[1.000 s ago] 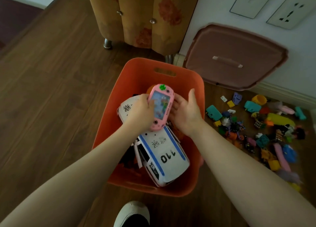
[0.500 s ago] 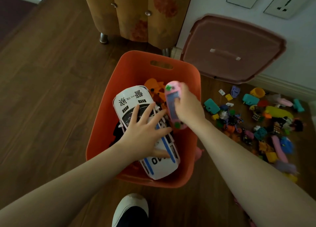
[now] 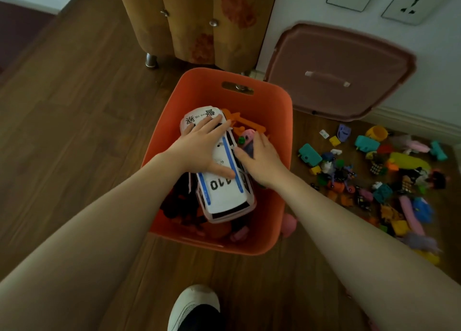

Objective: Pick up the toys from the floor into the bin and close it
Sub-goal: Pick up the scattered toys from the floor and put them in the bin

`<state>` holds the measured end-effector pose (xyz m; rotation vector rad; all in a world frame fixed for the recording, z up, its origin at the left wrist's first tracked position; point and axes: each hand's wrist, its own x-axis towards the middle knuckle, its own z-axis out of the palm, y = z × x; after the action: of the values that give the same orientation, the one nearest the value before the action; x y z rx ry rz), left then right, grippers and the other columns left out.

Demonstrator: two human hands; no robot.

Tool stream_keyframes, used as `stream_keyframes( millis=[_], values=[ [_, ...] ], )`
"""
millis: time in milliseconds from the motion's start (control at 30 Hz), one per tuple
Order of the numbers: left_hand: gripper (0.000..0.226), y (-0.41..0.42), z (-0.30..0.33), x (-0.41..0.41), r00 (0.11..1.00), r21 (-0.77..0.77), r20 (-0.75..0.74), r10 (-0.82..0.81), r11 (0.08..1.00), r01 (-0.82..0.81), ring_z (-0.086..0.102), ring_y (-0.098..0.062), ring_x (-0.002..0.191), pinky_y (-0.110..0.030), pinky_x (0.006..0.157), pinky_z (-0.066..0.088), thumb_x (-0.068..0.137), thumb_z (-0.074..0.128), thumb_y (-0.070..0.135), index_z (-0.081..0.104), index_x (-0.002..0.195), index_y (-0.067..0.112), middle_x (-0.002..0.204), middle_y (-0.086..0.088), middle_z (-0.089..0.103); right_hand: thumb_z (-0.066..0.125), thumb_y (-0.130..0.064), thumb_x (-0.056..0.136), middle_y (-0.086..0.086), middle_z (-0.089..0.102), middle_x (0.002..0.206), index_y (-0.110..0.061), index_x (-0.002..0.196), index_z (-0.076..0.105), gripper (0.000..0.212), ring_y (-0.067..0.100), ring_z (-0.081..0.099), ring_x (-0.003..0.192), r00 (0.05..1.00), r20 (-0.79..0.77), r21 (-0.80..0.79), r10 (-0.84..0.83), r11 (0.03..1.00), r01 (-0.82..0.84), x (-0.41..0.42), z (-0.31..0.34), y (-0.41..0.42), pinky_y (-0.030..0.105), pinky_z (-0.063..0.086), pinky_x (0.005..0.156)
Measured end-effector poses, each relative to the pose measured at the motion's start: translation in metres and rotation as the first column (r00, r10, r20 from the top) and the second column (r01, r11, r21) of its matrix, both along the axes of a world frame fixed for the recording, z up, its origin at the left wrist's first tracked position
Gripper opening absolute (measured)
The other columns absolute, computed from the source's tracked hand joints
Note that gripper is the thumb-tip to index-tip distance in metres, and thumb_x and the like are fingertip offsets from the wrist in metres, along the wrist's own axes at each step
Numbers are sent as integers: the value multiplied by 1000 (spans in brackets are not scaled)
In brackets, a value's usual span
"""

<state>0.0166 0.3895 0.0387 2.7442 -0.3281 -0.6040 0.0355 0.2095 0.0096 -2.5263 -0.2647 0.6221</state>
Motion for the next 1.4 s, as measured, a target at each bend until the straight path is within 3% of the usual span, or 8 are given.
stream_keyframes(
  millis=[200,333,467,600,733,833,1100,1400],
  values=[
    [129,-4,5,4,998,14,-57,-3,1000,4,-14,-18,144,-47,117,-3,54,50,83,-10,149,20,157,1,-13,35,-64,90,10,-7,159,-14,151,-1,87,27,-3,147,987,-159,-92,-31,996,16,1,22,1,42,6,118],
    [105,-41,27,4,999,111,38,-13,994,9,-9,-23,145,-46,117,-4,71,25,83,-2,150,20,158,-4,-4,35,-26,101,13,11,158,-6,145,30,49,27,4,147,931,303,-204,205,968,-147,-7,50,-20,38,1,118],
    [61,-124,42,-11,944,-199,329,-19,976,89,10,-20,144,-40,116,9,95,40,44,25,146,17,153,-3,25,47,-8,93,18,35,148,-3,132,49,39,33,29,139,842,532,-112,92,993,-38,-1,52,-98,45,23,116],
    [48,-195,33,-9,929,-224,348,-127,951,214,30,-20,136,-36,111,26,94,45,29,36,140,17,143,-3,40,42,-13,96,16,39,140,-5,130,47,34,34,36,131,961,242,-208,-134,960,186,-4,18,-200,40,31,109],
    [40,-244,-6,3,956,2,-89,-280,960,281,50,-28,116,-44,93,46,95,42,33,44,130,13,127,-10,51,42,-16,98,20,39,137,-4,133,44,37,37,40,124,956,-79,-335,-282,911,241,-26,-23,-284,39,36,100],
    [51,-260,-38,1,873,257,-298,-386,849,463,48,-29,121,-44,93,47,95,44,35,33,140,16,137,-10,43,42,-22,99,22,34,143,-5,141,34,47,39,39,127,937,-150,-352,-316,903,249,-36,-45,-309,39,35,101],
    [112,-260,-108,-28,829,275,-542,-138,903,330,23,-35,137,-42,97,44,72,71,55,-7,149,30,155,-13,0,55,-36,92,11,-11,158,-23,151,12,73,36,3,144,995,-58,-295,-80,954,59,-14,-91,-307,47,28,111],
    [65,-273,-142,-25,974,151,-212,83,987,-51,40,-27,124,-38,96,44,87,59,30,26,141,18,141,-8,31,60,-56,82,13,16,150,-27,140,25,74,37,26,133,1000,-1,-344,10,939,-9,6,-129,-288,49,45,92]
  ],
)
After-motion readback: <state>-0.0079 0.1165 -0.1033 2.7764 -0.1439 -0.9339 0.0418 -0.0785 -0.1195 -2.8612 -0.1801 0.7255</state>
